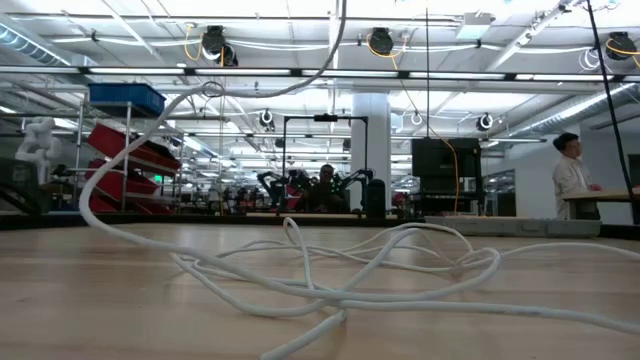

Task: Coil cords
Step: Coil the white wire onto the spool

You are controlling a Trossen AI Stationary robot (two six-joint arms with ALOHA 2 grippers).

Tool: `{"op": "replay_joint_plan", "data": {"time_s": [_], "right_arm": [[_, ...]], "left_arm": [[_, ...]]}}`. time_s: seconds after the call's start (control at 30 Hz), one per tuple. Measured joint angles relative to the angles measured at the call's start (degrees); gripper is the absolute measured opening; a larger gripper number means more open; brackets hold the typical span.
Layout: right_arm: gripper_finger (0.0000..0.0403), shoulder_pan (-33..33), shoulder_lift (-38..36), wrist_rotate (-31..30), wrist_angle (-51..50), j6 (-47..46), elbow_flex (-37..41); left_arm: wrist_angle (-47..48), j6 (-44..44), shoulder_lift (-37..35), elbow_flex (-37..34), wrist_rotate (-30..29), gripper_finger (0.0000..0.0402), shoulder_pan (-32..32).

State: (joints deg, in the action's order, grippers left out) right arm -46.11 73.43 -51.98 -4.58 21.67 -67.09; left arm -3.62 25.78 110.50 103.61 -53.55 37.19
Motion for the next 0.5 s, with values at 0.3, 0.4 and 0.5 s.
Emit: {"op": "replay_joint_plan", "data": {"time_s": [0.3, 0.4, 0.5], "right_arm": [[0.0005, 0.0, 0.0, 1.1, 0.0, 0.0, 0.0], [0.0016, 0.0, 0.0, -0.7, 0.1, -0.5, 0.0], [0.0029, -0.5, -0.6, -3.7, -1.0, -2.6, 0.0]], "left_arm": [[0.1, 0.0, 0.0, 0.0, -1.9, 0.0005, 0.3], [0.2, 0.3, 0.0, 0.0, -2.5, 0.0005, 0.6], [0.1, 1.9, 0.0, 0.0, -4.7, 0.0004, 1.4]]}}
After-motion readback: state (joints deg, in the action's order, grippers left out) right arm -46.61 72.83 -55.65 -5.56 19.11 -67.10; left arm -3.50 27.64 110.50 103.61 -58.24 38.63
